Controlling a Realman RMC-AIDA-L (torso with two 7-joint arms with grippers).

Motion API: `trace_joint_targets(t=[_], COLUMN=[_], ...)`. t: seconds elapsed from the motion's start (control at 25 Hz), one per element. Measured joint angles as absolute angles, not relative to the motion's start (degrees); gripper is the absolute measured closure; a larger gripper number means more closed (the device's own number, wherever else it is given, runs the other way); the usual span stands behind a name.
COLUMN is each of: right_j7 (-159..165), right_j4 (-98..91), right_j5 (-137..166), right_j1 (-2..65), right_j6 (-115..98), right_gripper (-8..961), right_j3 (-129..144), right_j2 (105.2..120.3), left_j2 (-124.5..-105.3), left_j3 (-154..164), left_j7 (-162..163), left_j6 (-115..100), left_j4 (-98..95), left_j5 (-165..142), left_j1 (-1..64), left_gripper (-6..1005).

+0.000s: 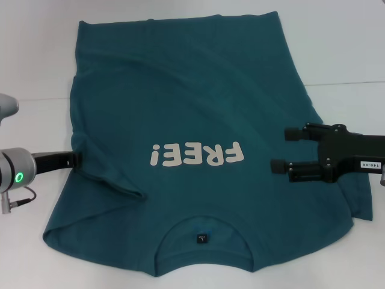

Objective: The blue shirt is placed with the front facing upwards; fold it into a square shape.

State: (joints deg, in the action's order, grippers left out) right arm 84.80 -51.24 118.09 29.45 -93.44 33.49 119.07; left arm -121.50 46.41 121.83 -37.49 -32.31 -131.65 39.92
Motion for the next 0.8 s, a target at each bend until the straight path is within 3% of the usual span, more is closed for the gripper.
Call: trace_joint_targets(t=[0.16,0.36,0.8], right_j7=[85.18,85.72,86.46], right_j4=[-51.24,-51.24,-51.26], right_j5=[118.12,118.13,118.13], right_j1=[29.44,29.44,29.37], right_j6=[-93.55,-93.79,-94.1], right_gripper=[8,8,9], right_j3=[33.48,33.48,33.49], right_j2=[119.09,119.03,119.05], left_j2=[-122.31,-123.82,-123.93], left_j3=[46.4,46.46,46.55], left_j7=[121.93,121.92,121.63], left_j6=[-38.57,-38.97,-38.83], left_j4=[-33.9,-35.86,-35.59], left_j5=[-131.51,-131.5,-131.54], left_j1=[40.28,41.12,42.42], left_gripper=[959,962,958])
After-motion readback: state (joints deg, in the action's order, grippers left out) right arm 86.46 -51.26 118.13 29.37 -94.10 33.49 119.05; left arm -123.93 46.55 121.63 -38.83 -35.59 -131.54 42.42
